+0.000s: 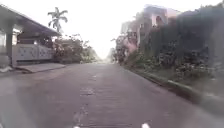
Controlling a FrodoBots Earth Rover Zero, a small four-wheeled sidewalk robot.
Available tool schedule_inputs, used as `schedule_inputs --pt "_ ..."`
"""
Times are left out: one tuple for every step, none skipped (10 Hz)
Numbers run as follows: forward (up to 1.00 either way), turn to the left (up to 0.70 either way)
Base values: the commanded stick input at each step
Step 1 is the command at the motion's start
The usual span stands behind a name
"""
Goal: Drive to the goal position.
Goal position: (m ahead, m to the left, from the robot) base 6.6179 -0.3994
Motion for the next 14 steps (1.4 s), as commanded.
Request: schedule_inputs --pt "1.00 0.00" --pt "1.00 0.00" --pt "1.00 0.00" --pt "1.00 0.00" --pt "1.00 0.00" --pt "1.00 0.00" --pt "1.00 0.00" --pt "1.00 0.00" --pt "1.00 0.00" --pt "1.00 0.00" --pt "1.00 0.00" --pt "1.00 0.00" --pt "1.00 0.00" --pt "1.00 0.00"
